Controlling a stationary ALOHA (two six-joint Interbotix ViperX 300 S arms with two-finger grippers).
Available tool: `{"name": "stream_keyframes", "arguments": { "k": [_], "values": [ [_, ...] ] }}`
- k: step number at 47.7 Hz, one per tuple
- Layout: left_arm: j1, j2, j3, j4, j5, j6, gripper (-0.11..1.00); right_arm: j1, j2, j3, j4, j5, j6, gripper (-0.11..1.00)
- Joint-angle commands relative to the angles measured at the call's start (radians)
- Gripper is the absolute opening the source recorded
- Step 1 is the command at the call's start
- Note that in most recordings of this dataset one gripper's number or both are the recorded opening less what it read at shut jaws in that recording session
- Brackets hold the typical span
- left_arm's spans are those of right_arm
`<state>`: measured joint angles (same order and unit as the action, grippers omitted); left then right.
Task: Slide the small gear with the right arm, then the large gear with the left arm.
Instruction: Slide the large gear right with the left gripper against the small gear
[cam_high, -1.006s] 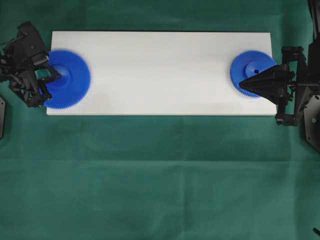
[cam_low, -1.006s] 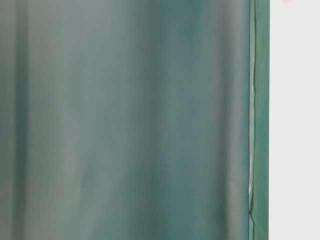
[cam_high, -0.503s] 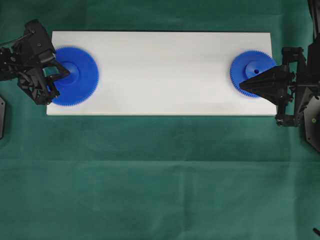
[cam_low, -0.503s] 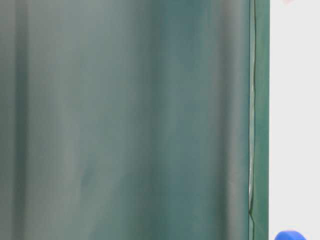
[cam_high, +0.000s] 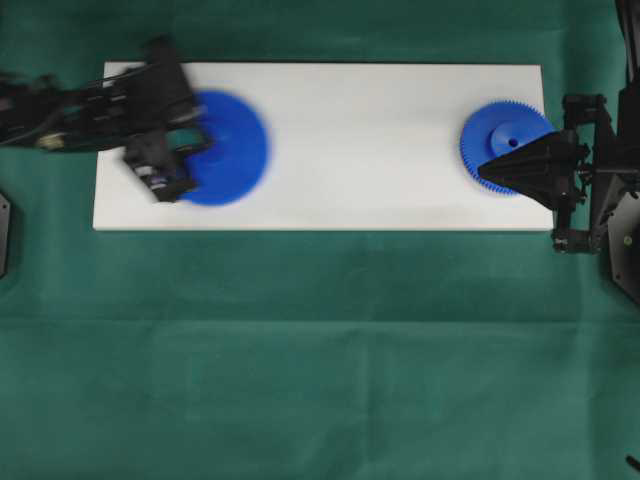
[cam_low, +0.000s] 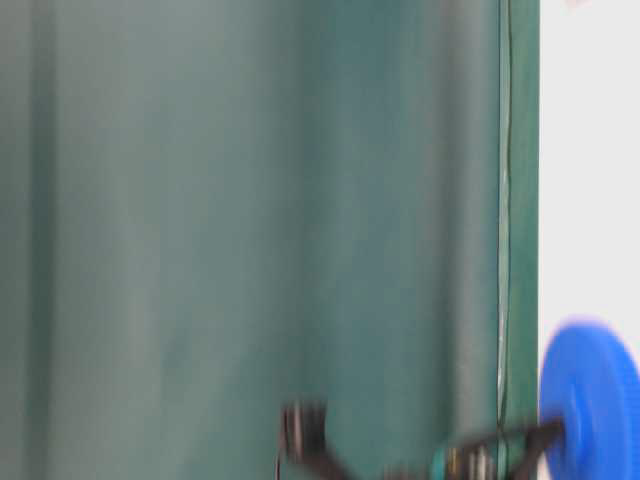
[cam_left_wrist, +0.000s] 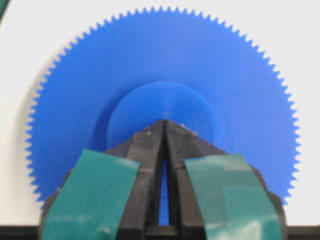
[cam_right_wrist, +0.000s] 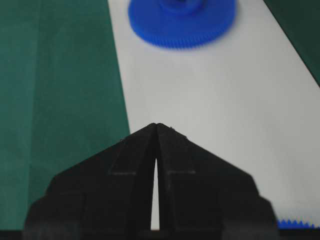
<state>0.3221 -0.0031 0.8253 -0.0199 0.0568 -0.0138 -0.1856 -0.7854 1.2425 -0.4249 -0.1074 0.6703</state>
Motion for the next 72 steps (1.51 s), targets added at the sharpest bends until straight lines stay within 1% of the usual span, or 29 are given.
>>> {"name": "stream_keyframes", "arguments": {
  "k": [1,4,9,13,20,28,49,56,72],
  "values": [
    [-0.031,0.104,-0.132,0.000,0.011,0.003,0.00,0.002,0.002,-0.009,-0.002,-0.011,0.000,0.51],
    [-0.052,0.184,-0.238,0.002,0.032,0.005,0.00,0.003,0.002,-0.009,-0.002,-0.011,0.000,0.51],
    [-0.078,0.273,-0.391,0.002,0.091,0.005,0.00,0.003,0.002,-0.008,-0.002,-0.011,0.000,0.51],
    [-0.092,0.316,-0.488,0.002,0.127,0.006,0.00,0.003,0.002,-0.005,-0.002,-0.011,0.000,0.51],
    [-0.109,0.373,-0.615,0.002,0.149,0.006,0.00,0.003,0.002,0.002,-0.002,-0.017,-0.002,0.51],
    [-0.117,0.426,-0.716,0.003,0.167,0.008,0.00,0.003,0.000,0.017,-0.003,-0.041,-0.003,0.51],
    [-0.118,0.526,-0.888,0.005,0.219,0.009,0.00,0.003,-0.003,0.028,-0.003,-0.071,-0.011,0.51],
    [-0.118,0.526,-0.891,0.005,0.242,0.009,0.00,0.003,-0.005,0.028,-0.003,-0.071,-0.011,0.51],
    [-0.120,0.517,-0.867,0.005,0.242,0.008,0.00,0.003,-0.005,0.028,-0.005,-0.081,-0.009,0.51]
  ]
}}
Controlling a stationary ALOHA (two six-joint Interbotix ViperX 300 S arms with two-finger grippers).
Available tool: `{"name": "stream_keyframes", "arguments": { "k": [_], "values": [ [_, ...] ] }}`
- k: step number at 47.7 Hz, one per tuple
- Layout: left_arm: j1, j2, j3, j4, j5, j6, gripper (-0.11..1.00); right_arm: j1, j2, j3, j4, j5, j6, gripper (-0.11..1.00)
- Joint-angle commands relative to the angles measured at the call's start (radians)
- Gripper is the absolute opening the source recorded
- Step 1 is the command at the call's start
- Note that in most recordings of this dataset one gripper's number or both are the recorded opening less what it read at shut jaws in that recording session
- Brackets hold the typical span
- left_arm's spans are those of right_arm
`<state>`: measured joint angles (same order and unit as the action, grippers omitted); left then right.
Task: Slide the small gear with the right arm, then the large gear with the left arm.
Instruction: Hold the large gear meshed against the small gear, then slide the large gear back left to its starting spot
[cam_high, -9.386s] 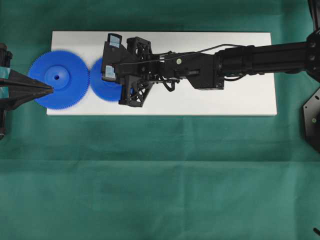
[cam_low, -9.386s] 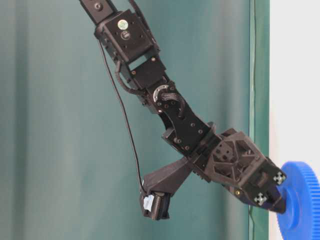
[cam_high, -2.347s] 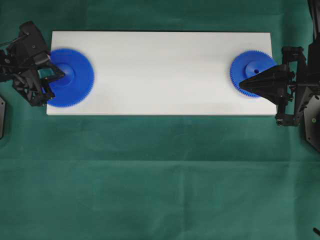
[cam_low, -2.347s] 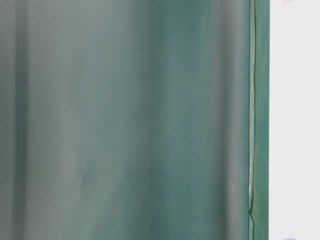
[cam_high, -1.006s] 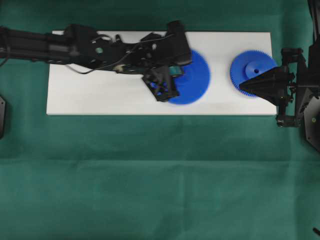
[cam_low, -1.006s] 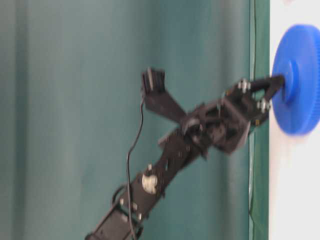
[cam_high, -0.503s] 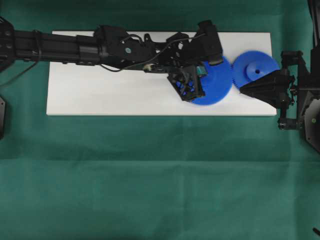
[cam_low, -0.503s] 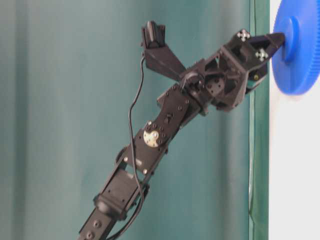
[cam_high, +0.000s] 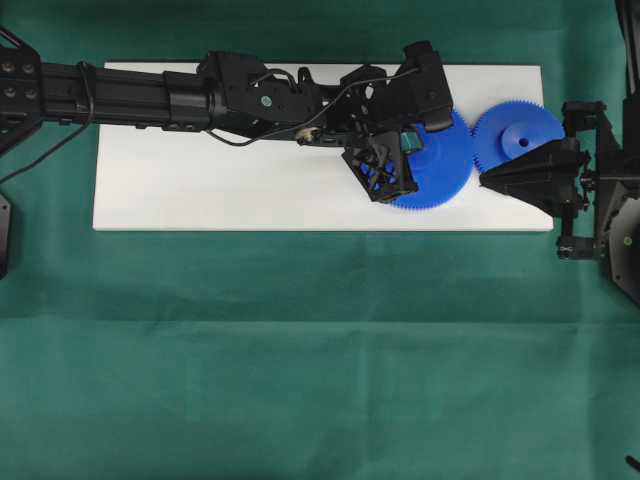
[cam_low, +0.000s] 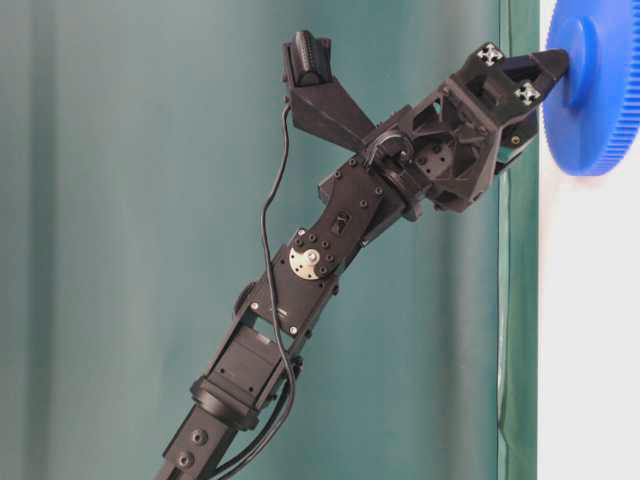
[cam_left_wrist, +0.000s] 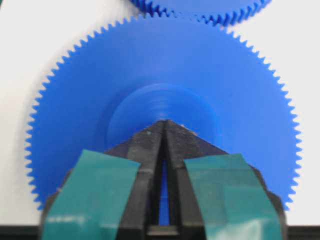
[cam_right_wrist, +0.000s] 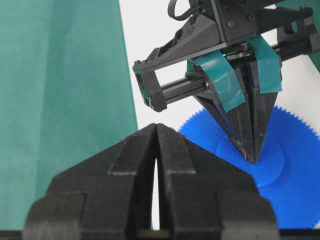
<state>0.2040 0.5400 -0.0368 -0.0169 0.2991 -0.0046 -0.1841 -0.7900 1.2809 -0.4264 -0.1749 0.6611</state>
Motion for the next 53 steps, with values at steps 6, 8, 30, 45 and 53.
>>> {"name": "stream_keyframes", "arguments": {
  "k": [6,8,30,45,53],
  "values": [
    [-0.003,-0.031,-0.005,0.002,0.000,-0.002,0.00,0.002,0.000,-0.011,-0.002,-0.014,0.000,0.51],
    [-0.005,-0.031,-0.003,0.002,0.000,0.000,0.00,0.002,0.000,-0.009,-0.002,-0.014,0.000,0.51],
    [0.018,-0.117,0.190,0.003,0.008,-0.006,0.00,0.002,-0.002,-0.008,-0.002,-0.017,0.009,0.51],
    [0.063,-0.327,0.630,0.000,-0.017,-0.063,0.00,0.003,-0.002,-0.011,0.002,-0.035,0.009,0.51],
    [0.121,-0.502,0.825,0.000,-0.044,-0.140,0.00,0.005,-0.002,-0.014,0.003,-0.037,0.011,0.51]
  ]
}}
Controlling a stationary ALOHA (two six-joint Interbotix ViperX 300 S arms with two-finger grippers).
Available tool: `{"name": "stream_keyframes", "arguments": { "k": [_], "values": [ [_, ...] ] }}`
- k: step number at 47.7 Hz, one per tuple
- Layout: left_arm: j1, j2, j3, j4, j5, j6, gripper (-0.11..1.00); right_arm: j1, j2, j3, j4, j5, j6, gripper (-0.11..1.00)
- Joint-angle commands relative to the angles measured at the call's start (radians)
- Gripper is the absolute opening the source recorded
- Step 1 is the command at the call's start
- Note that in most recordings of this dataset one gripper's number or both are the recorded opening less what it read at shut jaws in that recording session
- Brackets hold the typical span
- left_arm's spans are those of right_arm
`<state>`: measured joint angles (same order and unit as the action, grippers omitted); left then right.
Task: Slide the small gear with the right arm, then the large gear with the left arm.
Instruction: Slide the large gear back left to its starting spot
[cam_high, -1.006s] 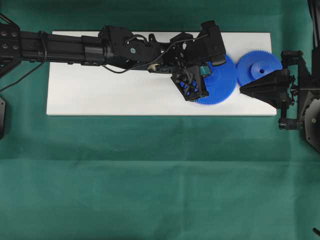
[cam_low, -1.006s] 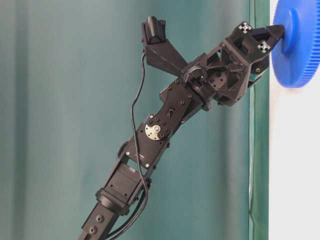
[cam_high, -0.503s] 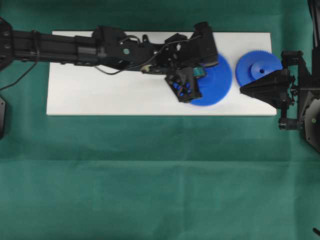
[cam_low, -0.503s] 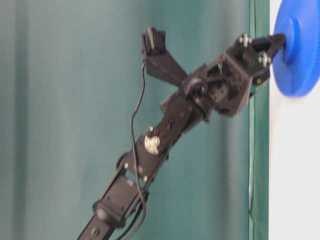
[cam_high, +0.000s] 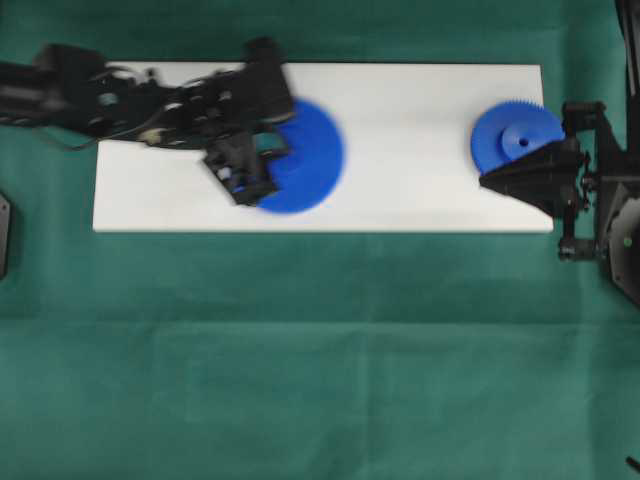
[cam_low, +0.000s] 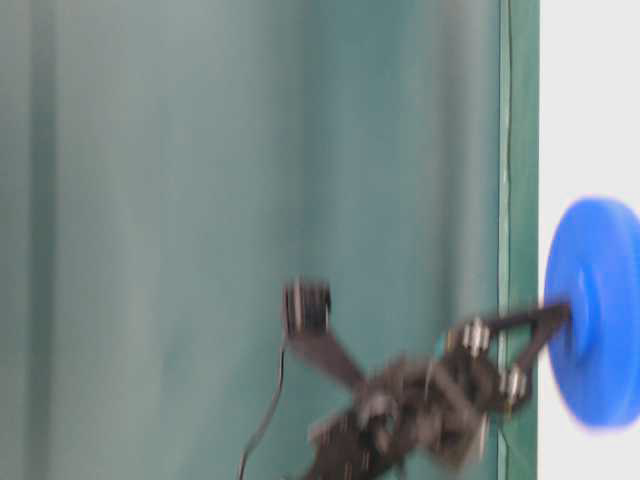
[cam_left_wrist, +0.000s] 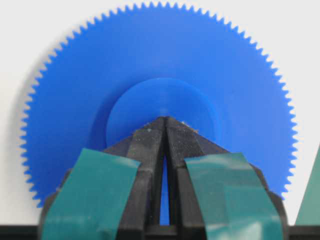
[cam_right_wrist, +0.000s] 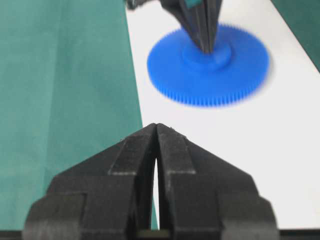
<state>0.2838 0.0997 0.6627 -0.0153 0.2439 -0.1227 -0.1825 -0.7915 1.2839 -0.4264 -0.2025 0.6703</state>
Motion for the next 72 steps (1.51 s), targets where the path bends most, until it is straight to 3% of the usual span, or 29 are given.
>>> {"name": "stream_keyframes", "arguments": {
  "k": [1,14,33,47,72],
  "values": [
    [0.052,-0.083,0.144,-0.002,0.009,-0.026,0.00,0.003,0.002,-0.017,0.003,-0.009,0.002,0.51],
    [0.152,-0.339,0.356,-0.002,0.011,-0.037,0.00,0.018,0.006,-0.028,0.008,-0.012,0.002,0.51],
    [0.156,-0.571,0.503,-0.005,0.060,-0.074,0.00,0.018,0.008,-0.029,0.008,-0.008,0.002,0.51],
    [0.156,-0.663,0.509,-0.005,0.055,-0.075,0.00,0.018,0.008,-0.028,0.008,-0.008,0.000,0.51],
    [0.146,-0.549,0.451,-0.003,-0.002,-0.067,0.00,0.020,0.008,-0.026,0.008,-0.011,0.000,0.51]
  ]
}}
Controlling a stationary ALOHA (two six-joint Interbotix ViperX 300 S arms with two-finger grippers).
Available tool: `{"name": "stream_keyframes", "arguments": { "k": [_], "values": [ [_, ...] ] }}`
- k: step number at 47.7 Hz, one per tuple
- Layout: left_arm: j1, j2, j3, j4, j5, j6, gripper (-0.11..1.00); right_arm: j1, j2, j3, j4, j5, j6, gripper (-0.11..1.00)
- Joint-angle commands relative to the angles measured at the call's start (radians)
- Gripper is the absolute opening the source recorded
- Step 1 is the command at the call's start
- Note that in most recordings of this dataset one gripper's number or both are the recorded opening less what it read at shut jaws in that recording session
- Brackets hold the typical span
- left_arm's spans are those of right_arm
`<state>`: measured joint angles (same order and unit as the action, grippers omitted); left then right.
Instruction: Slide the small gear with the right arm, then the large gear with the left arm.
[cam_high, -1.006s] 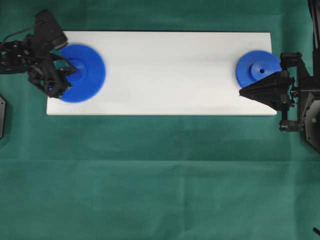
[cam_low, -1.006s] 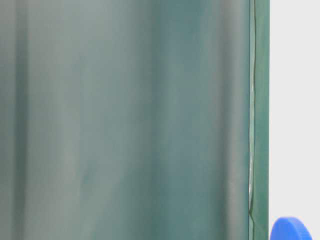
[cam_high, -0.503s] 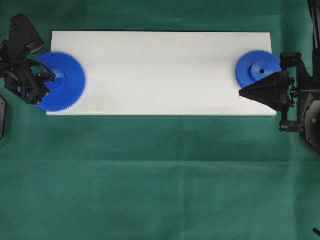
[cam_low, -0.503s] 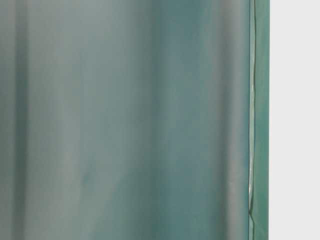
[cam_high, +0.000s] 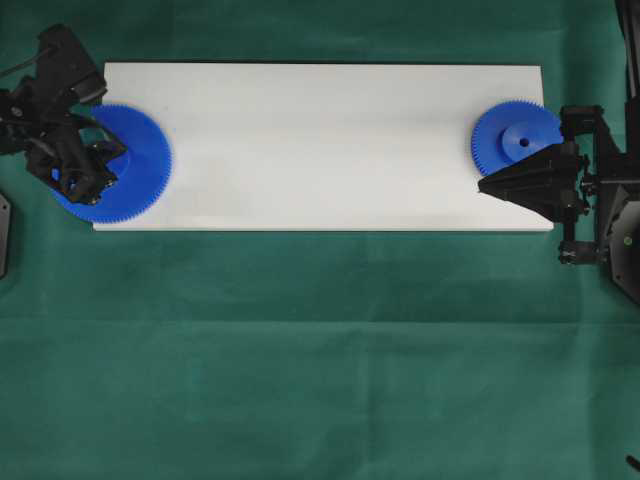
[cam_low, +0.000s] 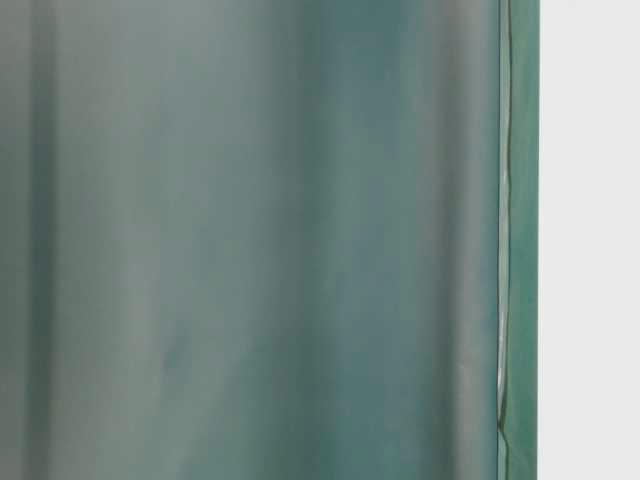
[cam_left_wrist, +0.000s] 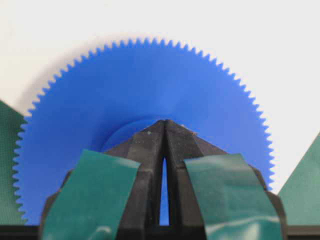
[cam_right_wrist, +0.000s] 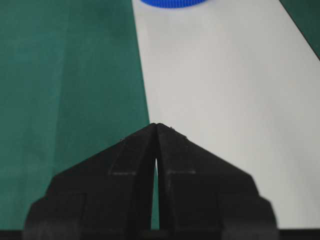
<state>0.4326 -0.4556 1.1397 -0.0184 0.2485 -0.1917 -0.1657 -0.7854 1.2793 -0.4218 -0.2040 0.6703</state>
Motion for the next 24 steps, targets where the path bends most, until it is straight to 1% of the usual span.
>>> {"name": "stream_keyframes", "arguments": {
  "k": [1,13,24],
  "values": [
    [-0.003,0.008,-0.029,0.000,-0.006,0.003,0.00,0.002,0.002,-0.021,0.003,-0.009,0.000,0.51],
    [-0.015,0.011,-0.061,0.000,-0.002,0.006,0.00,0.003,0.002,-0.020,0.003,-0.009,0.002,0.51],
    [-0.029,-0.015,-0.098,0.002,0.014,0.006,0.00,0.003,0.002,-0.018,0.003,-0.009,0.000,0.51]
  ]
}}
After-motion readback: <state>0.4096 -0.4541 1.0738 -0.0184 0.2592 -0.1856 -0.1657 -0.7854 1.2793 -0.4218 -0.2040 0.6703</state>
